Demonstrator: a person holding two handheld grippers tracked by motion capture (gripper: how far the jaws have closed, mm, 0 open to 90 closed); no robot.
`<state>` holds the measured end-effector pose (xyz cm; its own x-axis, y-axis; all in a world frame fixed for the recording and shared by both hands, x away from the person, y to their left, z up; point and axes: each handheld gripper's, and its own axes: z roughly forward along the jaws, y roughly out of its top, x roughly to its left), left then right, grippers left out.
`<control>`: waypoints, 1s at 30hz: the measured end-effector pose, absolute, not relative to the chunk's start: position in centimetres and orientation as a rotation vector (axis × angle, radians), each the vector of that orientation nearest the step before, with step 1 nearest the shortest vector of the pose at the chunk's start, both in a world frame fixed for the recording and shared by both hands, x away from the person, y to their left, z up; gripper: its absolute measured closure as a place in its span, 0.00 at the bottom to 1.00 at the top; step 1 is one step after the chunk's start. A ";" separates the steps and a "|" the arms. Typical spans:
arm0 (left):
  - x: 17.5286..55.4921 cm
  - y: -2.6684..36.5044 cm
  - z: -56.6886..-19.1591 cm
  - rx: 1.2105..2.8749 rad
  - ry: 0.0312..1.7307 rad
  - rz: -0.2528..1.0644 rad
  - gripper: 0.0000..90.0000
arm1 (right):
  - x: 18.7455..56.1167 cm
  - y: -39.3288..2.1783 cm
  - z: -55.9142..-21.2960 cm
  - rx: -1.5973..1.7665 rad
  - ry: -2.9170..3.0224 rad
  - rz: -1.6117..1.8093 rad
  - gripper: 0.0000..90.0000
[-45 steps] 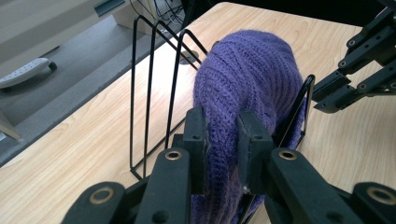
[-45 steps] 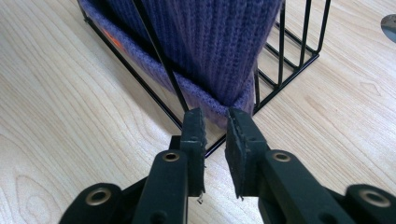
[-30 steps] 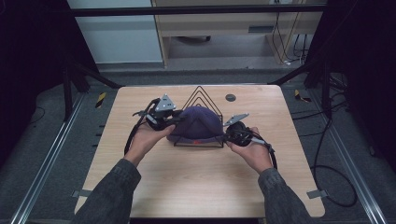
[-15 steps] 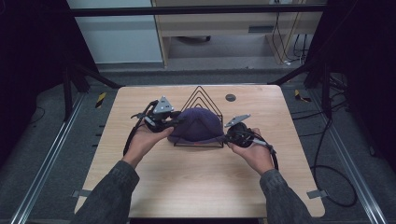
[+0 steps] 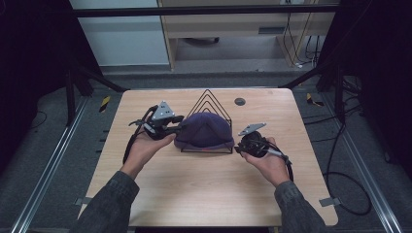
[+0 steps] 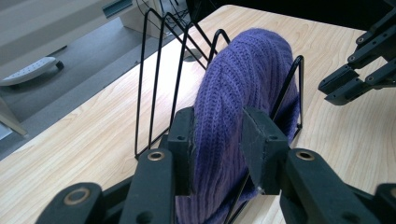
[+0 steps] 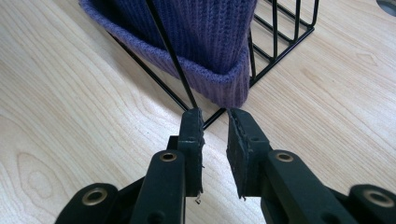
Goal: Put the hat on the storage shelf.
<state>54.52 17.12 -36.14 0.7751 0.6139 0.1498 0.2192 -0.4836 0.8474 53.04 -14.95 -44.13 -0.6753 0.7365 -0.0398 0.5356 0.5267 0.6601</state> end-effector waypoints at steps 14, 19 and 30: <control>53.1 17.9 -36.6 2.059 0.648 0.555 0.61 | 52.2 -14.6 -43.3 1.051 2.424 0.959 0.74; 52.7 17.8 -36.6 2.062 0.653 0.558 0.53 | 51.9 -14.4 -43.0 1.054 2.409 0.965 0.67; 50.8 17.3 -36.4 2.067 0.636 0.518 0.34 | 51.0 -14.1 -41.8 1.070 2.361 1.008 0.42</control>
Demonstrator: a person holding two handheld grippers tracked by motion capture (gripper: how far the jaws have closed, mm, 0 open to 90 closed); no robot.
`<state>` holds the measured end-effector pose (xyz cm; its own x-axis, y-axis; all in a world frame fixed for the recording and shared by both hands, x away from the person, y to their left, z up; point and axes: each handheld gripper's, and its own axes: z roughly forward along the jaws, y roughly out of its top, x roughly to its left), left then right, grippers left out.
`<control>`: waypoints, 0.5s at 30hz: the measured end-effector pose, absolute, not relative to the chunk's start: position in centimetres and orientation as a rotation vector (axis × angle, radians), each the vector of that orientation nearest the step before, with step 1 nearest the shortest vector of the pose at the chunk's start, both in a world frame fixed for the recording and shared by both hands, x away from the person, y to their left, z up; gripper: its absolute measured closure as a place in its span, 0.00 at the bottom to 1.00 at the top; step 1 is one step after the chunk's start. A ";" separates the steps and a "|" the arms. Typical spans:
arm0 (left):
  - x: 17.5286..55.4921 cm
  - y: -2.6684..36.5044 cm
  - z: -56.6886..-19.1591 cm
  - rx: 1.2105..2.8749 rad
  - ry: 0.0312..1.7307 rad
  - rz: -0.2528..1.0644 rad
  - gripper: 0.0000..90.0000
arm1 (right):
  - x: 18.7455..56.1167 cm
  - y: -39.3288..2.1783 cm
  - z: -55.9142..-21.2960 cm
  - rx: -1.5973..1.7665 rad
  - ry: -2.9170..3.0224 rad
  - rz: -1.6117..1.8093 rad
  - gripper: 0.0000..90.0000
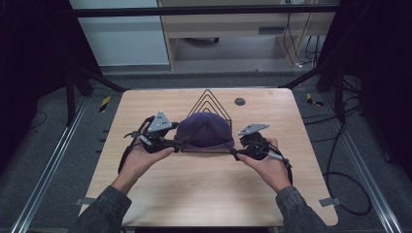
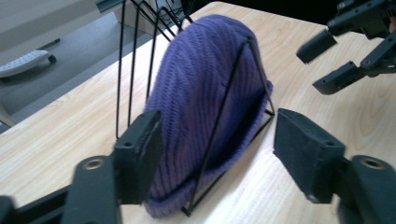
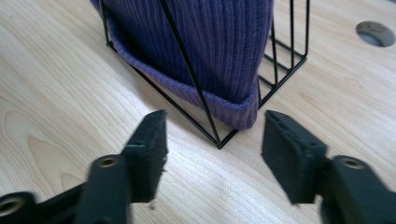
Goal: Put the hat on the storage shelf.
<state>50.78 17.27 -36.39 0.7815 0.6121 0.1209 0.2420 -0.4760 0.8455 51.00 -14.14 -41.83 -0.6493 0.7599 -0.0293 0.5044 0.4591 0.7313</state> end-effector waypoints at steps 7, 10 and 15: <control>49.3 17.3 -36.3 2.074 0.656 0.495 0.17 | 49.9 -14.4 -41.0 1.073 2.303 1.043 0.23; 48.5 17.6 -36.5 2.070 0.667 0.481 0.14 | 49.1 -14.9 -40.5 1.058 2.270 1.063 0.16; 47.2 18.8 -37.2 2.071 0.697 0.480 0.11 | 47.3 -16.8 -40.5 1.059 2.258 1.098 0.11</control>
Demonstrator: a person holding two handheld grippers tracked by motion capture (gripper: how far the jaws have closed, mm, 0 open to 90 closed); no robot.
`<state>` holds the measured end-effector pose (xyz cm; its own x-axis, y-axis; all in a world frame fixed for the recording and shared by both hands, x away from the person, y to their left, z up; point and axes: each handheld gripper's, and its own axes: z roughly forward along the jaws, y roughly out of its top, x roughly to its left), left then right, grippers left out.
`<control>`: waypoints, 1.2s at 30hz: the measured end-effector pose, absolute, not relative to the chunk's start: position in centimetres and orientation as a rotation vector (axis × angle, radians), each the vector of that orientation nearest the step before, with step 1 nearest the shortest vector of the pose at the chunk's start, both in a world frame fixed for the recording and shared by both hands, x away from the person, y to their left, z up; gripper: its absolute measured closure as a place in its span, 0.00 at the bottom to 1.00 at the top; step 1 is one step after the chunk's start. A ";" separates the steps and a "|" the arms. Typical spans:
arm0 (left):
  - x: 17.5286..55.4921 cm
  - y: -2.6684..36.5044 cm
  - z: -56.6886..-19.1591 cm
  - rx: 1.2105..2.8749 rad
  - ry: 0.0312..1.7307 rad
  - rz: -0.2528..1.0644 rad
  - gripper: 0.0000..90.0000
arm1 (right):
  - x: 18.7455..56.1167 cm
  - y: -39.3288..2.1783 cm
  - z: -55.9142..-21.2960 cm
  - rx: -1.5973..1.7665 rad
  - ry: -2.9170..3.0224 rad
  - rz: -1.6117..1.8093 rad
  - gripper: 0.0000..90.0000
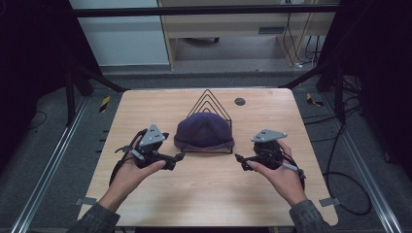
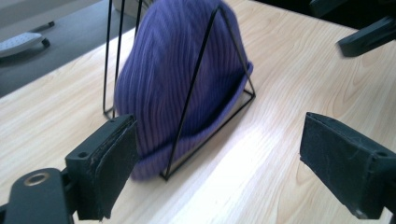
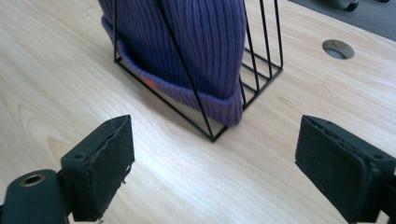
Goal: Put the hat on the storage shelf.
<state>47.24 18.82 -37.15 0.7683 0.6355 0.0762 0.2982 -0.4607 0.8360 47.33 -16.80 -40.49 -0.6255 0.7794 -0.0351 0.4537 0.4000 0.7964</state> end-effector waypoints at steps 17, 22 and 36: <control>46.6 26.0 -42.5 2.084 0.864 0.484 0.07 | 45.2 -20.3 -44.3 1.084 2.349 1.010 0.08; 46.8 26.9 -44.1 2.123 0.914 0.487 0.07 | 45.0 -21.0 -45.3 1.127 2.357 0.963 0.12; 47.8 28.2 -46.9 2.171 1.009 0.451 0.07 | 45.8 -22.9 -47.9 1.206 2.337 0.919 0.14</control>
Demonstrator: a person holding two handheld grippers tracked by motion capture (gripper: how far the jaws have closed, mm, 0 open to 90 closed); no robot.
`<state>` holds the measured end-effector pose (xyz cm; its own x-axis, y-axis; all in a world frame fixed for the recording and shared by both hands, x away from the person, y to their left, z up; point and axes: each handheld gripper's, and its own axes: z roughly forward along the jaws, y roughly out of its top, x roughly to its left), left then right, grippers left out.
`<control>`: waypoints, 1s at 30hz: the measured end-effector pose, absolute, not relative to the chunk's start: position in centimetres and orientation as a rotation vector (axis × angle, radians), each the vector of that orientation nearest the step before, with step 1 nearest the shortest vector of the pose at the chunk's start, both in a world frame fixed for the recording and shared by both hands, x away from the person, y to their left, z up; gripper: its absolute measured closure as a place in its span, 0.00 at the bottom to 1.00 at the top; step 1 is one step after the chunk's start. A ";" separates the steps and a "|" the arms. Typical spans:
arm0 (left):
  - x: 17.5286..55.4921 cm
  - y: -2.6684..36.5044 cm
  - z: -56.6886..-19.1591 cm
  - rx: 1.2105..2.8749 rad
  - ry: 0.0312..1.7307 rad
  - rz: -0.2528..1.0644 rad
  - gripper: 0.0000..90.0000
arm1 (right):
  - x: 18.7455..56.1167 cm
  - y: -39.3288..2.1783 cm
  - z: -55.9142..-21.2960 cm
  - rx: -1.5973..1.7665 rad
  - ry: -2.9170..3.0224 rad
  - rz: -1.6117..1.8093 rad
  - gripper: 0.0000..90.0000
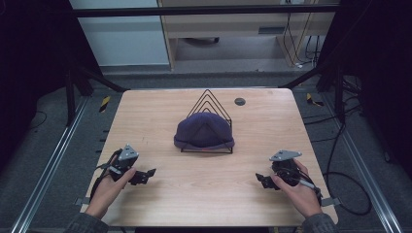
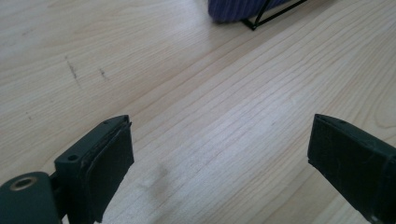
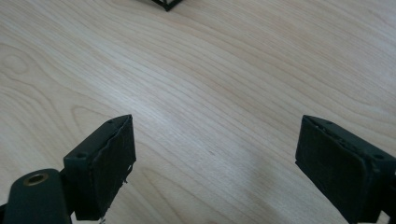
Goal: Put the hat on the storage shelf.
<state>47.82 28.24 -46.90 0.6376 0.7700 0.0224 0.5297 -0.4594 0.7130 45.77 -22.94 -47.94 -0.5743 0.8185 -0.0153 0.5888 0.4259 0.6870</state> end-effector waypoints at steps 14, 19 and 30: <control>49.4 29.9 -48.7 2.225 1.074 0.463 0.05 | 47.8 -24.4 -49.8 1.373 2.217 0.940 0.13; 49.7 30.4 -49.2 2.243 1.119 0.444 0.04 | 47.9 -24.3 -50.3 1.388 2.226 0.931 0.12; 49.7 30.3 -49.8 2.256 1.148 0.424 0.00 | 47.5 -23.9 -51.1 1.332 2.199 0.935 0.04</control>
